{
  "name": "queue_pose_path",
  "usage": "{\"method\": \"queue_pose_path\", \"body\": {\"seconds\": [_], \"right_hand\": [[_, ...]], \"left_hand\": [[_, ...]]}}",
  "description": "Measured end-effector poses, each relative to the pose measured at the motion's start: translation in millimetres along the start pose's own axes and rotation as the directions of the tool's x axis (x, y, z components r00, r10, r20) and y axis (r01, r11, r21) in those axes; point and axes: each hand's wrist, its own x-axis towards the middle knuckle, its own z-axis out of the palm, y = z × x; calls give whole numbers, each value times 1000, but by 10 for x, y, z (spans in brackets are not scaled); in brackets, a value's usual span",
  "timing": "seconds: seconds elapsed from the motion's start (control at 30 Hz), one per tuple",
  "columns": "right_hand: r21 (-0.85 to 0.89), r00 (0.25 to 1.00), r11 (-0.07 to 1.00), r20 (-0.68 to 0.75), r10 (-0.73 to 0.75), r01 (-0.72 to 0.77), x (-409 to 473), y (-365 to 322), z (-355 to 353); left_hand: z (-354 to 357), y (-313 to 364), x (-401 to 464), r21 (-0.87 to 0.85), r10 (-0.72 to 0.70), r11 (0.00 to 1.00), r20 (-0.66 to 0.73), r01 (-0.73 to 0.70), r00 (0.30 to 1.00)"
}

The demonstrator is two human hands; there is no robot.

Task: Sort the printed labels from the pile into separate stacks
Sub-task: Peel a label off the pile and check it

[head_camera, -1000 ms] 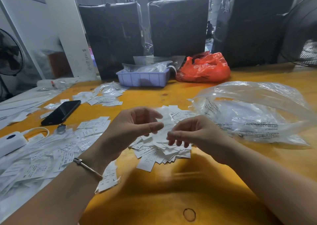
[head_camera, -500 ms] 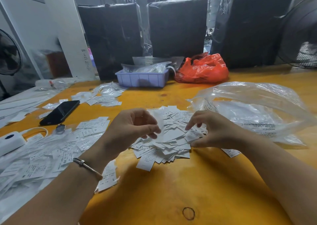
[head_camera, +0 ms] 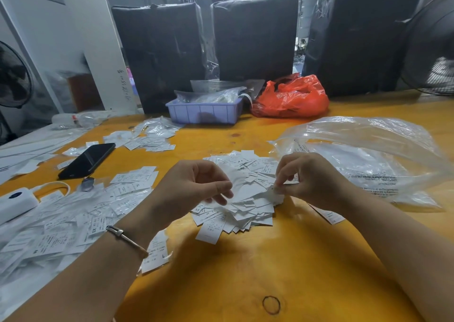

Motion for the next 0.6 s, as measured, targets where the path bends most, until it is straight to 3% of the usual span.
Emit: {"method": "queue_pose_path", "body": {"seconds": [0.27,0.43,0.6], "right_hand": [[168,998,984,-47,-45,52,0,-58,61],[244,987,970,152,-60,21,-24,-118,84],[219,998,974,46,48,-57,0,6,-40]], "left_hand": [[-2,-11,5,16,-6,1000,6,6,1000],[4,-34,7,31,-9,999,10,8,1000],[-4,-37,10,31,-12,999,18,11,1000]]}}
